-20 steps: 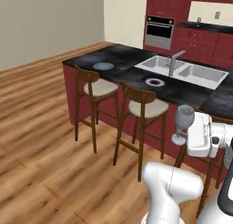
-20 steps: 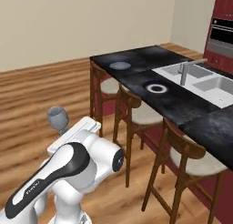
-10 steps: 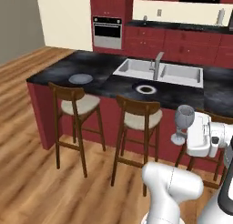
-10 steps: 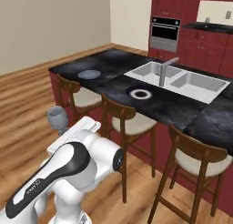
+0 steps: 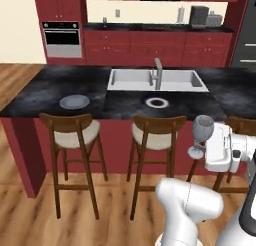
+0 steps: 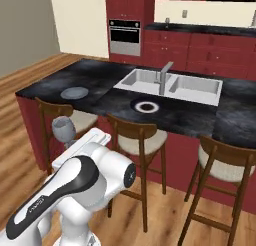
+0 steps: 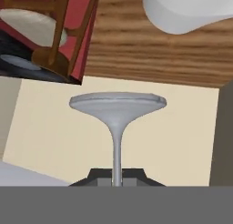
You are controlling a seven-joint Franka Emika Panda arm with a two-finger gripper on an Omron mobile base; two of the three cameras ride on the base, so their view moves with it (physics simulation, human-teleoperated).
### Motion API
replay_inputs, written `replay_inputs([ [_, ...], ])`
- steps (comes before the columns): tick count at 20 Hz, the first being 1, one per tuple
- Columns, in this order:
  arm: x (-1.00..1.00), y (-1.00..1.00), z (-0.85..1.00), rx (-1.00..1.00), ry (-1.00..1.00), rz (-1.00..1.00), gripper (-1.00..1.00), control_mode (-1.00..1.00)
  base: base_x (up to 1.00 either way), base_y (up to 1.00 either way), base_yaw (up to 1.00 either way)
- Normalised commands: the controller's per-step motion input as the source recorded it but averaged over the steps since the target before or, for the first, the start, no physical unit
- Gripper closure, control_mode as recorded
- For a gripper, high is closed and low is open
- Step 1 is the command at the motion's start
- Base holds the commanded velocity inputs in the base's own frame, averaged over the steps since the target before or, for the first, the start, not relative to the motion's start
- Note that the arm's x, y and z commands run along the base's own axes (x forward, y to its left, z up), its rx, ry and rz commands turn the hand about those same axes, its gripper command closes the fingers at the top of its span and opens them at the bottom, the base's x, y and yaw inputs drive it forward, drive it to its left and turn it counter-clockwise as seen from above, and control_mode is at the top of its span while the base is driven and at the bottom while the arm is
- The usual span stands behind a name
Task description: Retrieve the wine glasses from the counter and place one next to each plate.
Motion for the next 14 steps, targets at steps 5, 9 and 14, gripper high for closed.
replay_inputs([
  [5, 0.0, 0.0, 0.0, 0.0, 0.0, 0.0, 1.0, 1.0, 0.39, 0.06, -0.39],
  [9, 0.0, 0.0, 0.0, 0.0, 0.0, 0.0, 1.0, 1.0, 0.81, 0.03, -0.18],
  [14, 0.0, 0.0, 0.0, 0.0, 0.0, 0.0, 1.0, 1.0, 0.93, 0.32, -0.05],
])
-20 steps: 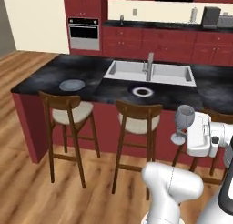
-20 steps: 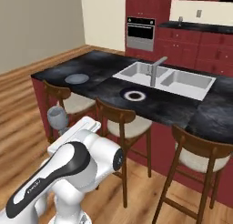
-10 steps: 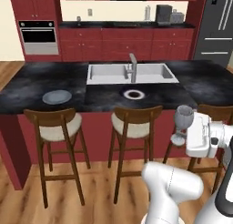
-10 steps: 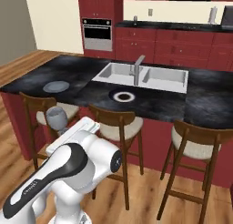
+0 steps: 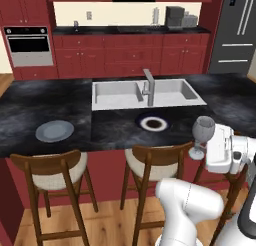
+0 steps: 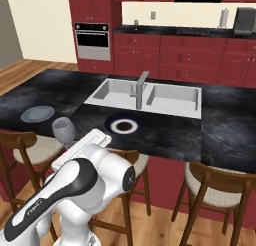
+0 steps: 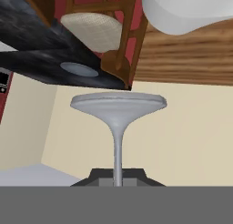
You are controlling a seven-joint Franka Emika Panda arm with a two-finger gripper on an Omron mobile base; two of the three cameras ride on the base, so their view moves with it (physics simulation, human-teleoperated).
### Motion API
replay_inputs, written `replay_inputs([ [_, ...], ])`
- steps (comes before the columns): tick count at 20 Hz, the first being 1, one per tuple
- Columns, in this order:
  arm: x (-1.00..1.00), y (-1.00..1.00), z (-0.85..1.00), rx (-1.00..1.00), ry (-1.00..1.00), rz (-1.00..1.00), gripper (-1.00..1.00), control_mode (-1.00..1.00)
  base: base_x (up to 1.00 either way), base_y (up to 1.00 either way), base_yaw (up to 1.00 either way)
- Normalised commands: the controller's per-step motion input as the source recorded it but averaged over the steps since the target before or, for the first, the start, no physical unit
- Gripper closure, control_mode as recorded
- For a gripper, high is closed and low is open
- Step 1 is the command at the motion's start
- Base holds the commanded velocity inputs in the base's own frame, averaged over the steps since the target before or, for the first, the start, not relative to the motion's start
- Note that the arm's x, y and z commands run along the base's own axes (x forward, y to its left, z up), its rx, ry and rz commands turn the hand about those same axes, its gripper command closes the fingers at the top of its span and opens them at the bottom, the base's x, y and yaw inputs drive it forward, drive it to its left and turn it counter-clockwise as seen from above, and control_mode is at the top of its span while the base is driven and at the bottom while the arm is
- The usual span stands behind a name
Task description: Retrieve the wine glasses from the counter and place one next to each plate.
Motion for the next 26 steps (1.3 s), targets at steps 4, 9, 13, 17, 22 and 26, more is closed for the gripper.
replay_inputs([
  [4, 0.0, 0.0, 0.0, 0.0, 0.0, 0.0, 1.0, 1.0, 0.56, 0.0, 0.0],
  [9, 0.0, 0.0, 0.0, 0.0, 0.0, 0.0, 1.0, 1.0, 0.47, -0.07, 0.02],
  [13, 0.0, 0.0, 0.0, 0.0, 0.0, 0.0, 1.0, 1.0, 0.19, 0.0, 0.14],
  [17, 0.0, 0.0, 0.0, 0.0, 0.0, 0.0, 1.0, 1.0, 0.19, -0.07, 0.31],
  [22, 0.09, -0.04, -0.02, 0.0, 0.01, 0.04, 1.0, -1.0, 0.18, -0.09, 0.28],
  [26, 0.54, -0.36, -0.14, 0.0, 0.09, 0.14, 1.0, -1.0, 0.0, 0.0, 0.0],
])
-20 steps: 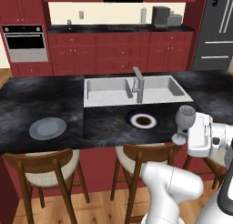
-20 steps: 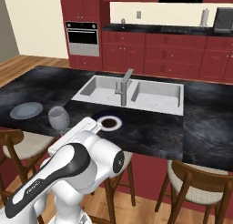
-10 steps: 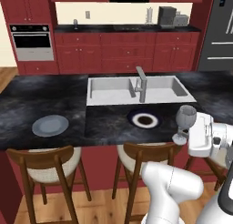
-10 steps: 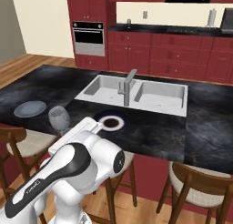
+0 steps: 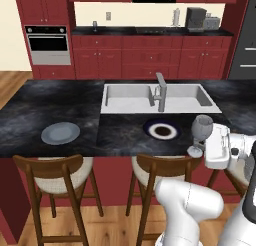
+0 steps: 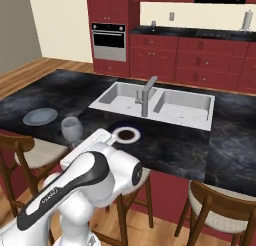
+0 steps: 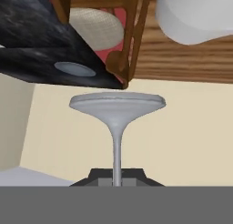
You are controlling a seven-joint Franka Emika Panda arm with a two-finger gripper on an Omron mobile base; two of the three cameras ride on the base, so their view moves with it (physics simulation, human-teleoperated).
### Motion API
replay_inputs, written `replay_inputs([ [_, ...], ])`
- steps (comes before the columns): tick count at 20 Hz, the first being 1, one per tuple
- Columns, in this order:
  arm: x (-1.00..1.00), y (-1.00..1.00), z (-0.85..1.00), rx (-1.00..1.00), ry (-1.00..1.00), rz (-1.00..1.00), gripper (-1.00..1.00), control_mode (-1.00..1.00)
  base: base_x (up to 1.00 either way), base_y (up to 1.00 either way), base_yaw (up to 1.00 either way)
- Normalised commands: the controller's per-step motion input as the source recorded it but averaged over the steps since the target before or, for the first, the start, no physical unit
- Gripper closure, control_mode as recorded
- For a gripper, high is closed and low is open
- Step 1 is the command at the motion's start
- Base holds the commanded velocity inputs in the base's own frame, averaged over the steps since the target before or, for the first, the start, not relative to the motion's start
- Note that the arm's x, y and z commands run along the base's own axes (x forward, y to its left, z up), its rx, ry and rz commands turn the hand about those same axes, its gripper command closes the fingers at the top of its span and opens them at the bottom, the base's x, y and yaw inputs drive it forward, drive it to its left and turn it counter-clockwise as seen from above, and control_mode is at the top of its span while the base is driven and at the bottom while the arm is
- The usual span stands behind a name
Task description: Retrieve the wine glasses from the counter and place one next to each plate.
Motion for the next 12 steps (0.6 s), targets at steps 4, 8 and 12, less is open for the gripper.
replay_inputs([
  [4, 0.51, -0.38, -0.18, 0.0, 0.05, 0.09, 1.0, -1.0, 0.0, 0.0, 0.0],
  [8, 0.5, -0.31, -0.14, 0.0, 0.0, 0.09, 1.0, -1.0, 0.0, 0.0, 0.0],
  [12, 0.61, -0.24, -0.22, 0.0, 0.04, 0.09, 1.0, -1.0, 0.0, 0.0, 0.0],
])
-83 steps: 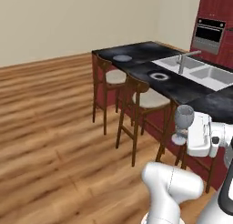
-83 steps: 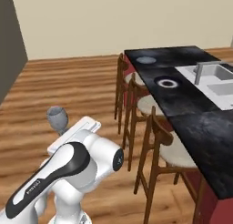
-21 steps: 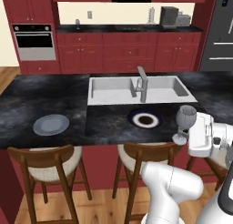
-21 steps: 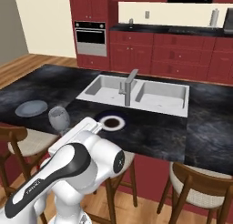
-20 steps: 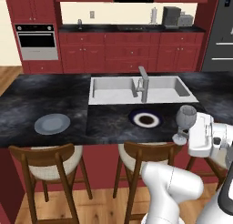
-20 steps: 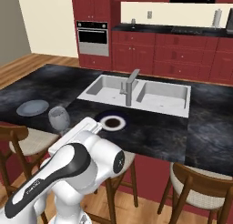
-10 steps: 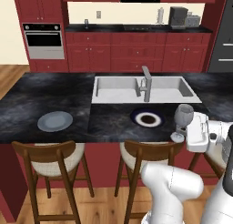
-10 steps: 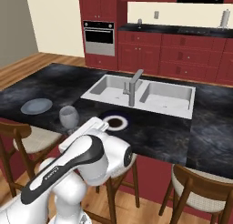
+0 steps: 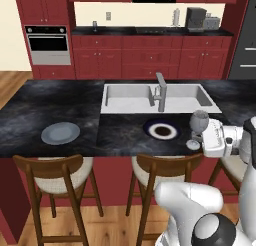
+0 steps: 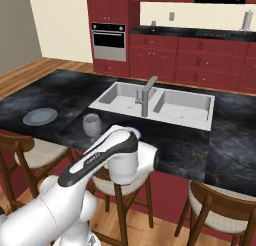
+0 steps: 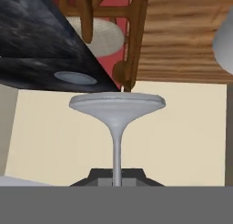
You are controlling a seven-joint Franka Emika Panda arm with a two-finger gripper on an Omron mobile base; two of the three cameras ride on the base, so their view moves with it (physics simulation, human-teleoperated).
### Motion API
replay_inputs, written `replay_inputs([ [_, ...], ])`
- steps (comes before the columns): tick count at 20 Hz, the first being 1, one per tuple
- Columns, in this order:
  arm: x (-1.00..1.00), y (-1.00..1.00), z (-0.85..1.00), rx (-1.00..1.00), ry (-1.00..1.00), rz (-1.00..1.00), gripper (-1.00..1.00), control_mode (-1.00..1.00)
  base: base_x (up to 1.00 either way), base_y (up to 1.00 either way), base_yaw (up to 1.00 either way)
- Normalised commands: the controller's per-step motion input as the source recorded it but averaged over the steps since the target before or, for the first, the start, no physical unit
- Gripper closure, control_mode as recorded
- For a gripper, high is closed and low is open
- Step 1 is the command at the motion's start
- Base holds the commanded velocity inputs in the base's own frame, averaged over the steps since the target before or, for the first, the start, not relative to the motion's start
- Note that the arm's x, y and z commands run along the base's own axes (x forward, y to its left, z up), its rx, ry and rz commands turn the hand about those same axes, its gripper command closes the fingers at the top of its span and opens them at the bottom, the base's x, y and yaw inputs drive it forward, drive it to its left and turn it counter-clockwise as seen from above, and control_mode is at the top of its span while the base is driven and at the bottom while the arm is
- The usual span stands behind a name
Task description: Retrieve the wine glasses from the counter and place one next to each plate.
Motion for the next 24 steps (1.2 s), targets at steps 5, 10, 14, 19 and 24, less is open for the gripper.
replay_inputs([
  [5, 0.65, -0.28, -0.14, 0.0, 0.0, 0.05, 1.0, -1.0, 0.0, 0.0, 0.0],
  [10, 0.56, -0.35, -0.21, 0.0, 0.01, 0.04, 1.0, -1.0, 0.0, 0.0, 0.0],
  [14, 0.59, -0.42, -0.24, 0.0, 0.02, 0.03, 1.0, -1.0, 0.0, 0.0, 0.0],
  [19, 0.46, -0.41, -0.21, 0.0, 0.0, 0.05, 1.0, -1.0, 0.0, 0.0, 0.0],
  [24, 0.42, -0.4, -0.17, 0.0, 0.0, 0.05, 1.0, -1.0, 0.0, 0.0, 0.0],
])
